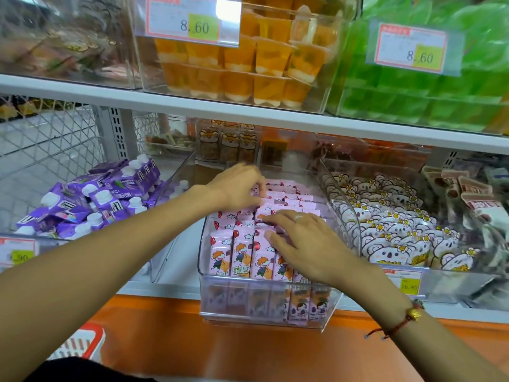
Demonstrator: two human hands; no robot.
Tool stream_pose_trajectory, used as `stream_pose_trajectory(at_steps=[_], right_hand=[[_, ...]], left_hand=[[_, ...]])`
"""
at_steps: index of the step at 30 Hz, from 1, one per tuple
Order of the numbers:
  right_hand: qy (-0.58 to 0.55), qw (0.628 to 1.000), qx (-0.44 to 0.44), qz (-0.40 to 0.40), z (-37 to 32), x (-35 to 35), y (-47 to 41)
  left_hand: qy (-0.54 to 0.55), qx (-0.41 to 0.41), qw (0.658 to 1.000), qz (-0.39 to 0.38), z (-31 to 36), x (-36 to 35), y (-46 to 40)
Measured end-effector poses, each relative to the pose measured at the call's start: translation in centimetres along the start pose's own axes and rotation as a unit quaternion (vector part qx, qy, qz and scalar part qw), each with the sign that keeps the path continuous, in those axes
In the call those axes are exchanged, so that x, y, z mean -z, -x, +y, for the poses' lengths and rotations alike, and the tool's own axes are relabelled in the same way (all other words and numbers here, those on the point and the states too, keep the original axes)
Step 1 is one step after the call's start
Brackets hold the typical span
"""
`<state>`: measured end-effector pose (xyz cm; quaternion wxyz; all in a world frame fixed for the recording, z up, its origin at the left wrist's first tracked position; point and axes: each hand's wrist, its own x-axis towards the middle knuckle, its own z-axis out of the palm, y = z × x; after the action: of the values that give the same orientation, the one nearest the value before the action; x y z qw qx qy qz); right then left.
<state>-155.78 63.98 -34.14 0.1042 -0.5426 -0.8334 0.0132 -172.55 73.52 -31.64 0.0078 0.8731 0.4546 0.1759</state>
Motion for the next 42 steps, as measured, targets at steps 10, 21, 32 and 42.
stream_pose_trajectory(at_steps=[10, 21, 32, 42], right_hand=[[-0.012, 1.000, -0.001, 0.028, 0.0, -0.1, 0.0], [-0.190, 0.969, -0.046, 0.154, -0.6, 1.2, -0.7], [-0.530, 0.837, -0.056, 0.122, -3.8, 2.5, -0.9], [-0.658, 0.731, -0.131, 0.126, -3.9, 2.2, -0.8]], left_hand=[[0.357, 0.174, 0.882, 0.255, 2.1, 0.8, 2.3], [0.495, 0.158, 0.771, 0.368, 4.4, 2.1, 8.2], [0.494, 0.116, 0.798, 0.324, 5.5, 1.7, 9.0], [0.307, 0.083, 0.911, 0.261, 5.5, 0.4, 9.0]])
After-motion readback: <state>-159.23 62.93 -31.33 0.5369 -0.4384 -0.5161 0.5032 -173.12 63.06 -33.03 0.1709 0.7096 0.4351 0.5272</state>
